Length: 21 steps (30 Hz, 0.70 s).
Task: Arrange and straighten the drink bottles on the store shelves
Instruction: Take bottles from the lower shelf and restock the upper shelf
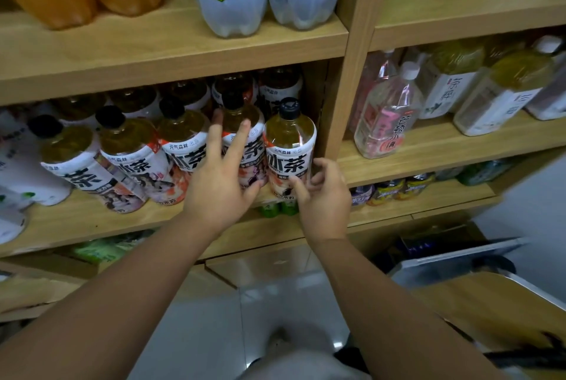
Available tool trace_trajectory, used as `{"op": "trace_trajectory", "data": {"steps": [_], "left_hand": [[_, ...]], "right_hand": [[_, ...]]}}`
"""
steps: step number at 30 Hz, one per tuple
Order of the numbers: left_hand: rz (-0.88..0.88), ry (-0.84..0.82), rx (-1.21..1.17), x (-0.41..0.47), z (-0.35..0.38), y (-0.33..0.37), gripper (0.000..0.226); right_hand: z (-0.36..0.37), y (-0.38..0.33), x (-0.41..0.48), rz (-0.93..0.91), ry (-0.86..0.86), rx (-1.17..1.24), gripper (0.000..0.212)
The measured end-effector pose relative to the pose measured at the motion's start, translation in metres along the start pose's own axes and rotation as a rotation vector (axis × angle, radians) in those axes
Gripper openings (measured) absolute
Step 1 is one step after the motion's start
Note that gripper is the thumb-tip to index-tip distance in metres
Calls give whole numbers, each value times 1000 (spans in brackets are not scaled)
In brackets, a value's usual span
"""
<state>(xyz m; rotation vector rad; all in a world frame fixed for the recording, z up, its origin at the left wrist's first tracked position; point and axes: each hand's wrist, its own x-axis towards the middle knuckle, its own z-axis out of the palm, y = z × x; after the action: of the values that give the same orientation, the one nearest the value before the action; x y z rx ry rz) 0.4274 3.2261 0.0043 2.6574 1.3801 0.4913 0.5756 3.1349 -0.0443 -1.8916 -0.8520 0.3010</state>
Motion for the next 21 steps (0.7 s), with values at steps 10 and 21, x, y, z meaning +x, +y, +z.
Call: {"op": "trace_trajectory", "data": {"steps": [10,21], "left_hand": [[-2,50,21,1,10,-1,105],[32,58,-4,0,10,-2,100]], "right_hand": [[22,-1,8,117,89,65,41],[47,-20,25,239,47,166,60]]}}
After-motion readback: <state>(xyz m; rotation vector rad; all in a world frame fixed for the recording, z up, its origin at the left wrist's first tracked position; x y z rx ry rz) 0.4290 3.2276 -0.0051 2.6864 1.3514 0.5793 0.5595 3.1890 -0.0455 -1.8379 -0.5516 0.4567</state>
